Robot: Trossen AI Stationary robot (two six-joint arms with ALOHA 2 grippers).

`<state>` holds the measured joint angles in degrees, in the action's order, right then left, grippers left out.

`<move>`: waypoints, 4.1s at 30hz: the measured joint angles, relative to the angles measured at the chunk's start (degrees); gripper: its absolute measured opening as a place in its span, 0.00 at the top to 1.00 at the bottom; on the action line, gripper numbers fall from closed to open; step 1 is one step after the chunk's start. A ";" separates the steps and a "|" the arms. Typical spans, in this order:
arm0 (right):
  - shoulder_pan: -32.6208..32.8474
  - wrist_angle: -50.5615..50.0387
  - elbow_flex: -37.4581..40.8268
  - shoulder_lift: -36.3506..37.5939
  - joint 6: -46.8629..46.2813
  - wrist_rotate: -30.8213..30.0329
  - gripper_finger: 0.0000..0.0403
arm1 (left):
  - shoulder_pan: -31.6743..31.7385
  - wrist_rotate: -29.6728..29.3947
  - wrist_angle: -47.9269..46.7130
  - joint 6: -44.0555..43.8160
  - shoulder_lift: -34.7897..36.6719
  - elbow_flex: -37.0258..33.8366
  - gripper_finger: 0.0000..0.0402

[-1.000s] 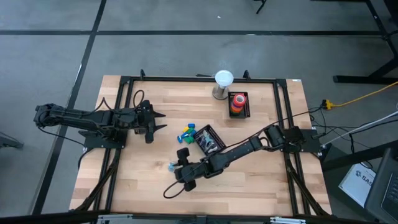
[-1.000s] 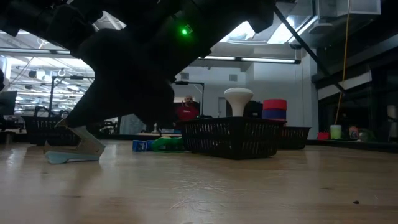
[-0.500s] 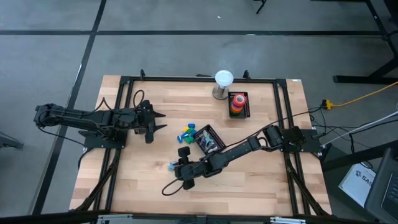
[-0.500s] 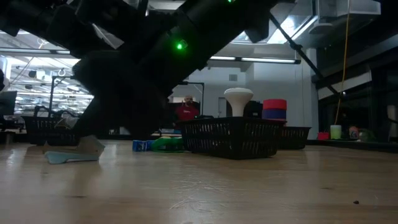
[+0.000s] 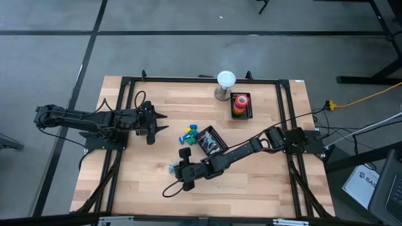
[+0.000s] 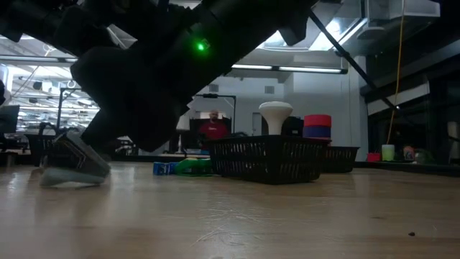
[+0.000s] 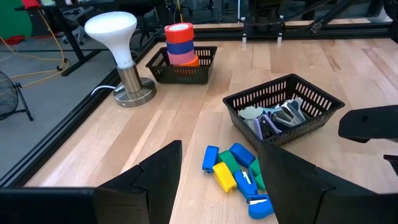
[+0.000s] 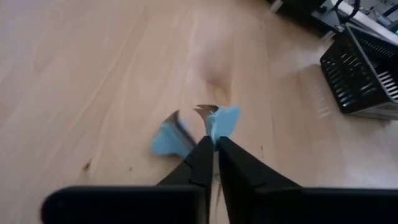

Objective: Pick and place Stapler, Stapler remover, tape
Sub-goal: Put the light blue staple remover into the center black bin, then move the center black bin to the center right of the table

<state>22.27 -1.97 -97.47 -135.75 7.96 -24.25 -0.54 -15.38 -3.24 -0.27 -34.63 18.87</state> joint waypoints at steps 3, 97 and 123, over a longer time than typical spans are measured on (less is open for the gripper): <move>-0.03 0.03 -0.09 0.12 0.00 -0.05 0.98 | -0.01 0.00 0.02 0.00 0.00 0.00 0.48; -14.94 -34.24 -3.11 10.21 -19.52 9.10 0.65 | -0.02 0.00 0.00 -0.01 -0.02 0.00 0.48; -13.87 -60.74 -2.45 8.82 -29.09 12.48 0.65 | -0.02 0.02 0.00 0.00 0.00 0.00 0.48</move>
<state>8.40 -62.71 -99.92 -126.93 -21.14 -11.77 -0.55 -15.36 -3.25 -0.27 -34.64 18.87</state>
